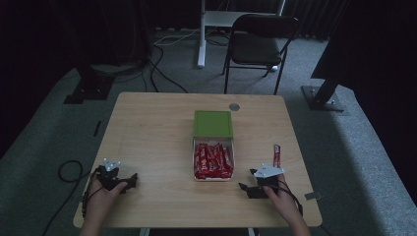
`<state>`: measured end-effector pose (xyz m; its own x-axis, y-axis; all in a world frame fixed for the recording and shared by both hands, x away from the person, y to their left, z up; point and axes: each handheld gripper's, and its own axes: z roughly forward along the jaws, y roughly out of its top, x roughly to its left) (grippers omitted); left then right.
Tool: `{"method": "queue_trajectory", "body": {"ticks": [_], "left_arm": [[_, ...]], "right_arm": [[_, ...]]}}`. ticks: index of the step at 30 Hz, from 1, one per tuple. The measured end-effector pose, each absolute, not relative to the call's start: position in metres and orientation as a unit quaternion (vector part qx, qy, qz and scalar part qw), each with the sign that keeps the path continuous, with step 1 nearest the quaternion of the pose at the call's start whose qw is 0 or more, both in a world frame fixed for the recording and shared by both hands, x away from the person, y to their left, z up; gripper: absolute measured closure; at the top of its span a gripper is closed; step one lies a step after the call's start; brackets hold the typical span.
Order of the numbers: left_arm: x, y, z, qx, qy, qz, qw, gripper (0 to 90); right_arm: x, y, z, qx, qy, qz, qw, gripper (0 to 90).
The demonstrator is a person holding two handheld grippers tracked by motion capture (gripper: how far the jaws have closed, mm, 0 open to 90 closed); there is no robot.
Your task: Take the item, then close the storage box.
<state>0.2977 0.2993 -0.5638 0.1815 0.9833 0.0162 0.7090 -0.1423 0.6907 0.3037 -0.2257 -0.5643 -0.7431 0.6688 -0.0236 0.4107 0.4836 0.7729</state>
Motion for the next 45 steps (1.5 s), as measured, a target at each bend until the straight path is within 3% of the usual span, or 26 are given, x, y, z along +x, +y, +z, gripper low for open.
{"method": "queue_trajectory", "body": {"ticks": [13, 15, 39, 45], "left_arm": [[0.2976, 0.2993, -0.5638, 0.715, 0.591, 0.244, 0.281, 0.4], [0.2976, 0.2993, -0.5638, 0.715, 0.591, 0.244, 0.281, 0.5], [0.2976, 0.2990, -0.5636, 0.717, 0.590, 0.243, 0.281, 0.5], [0.2949, 0.2929, -0.5637, 0.741, 0.559, 0.232, 0.290, 0.6]], "right_arm": [[0.3038, -0.2185, -0.5686, 0.289, 0.868, 0.377, 0.144, 16.2], [0.3035, -0.2177, -0.5691, 0.297, 0.868, 0.374, 0.136, 11.4], [0.3045, -0.2176, -0.5692, 0.313, 0.863, 0.373, 0.136, 11.6], [0.3058, -0.2202, -0.5679, 0.334, 0.853, 0.380, 0.131, 13.4]]}}
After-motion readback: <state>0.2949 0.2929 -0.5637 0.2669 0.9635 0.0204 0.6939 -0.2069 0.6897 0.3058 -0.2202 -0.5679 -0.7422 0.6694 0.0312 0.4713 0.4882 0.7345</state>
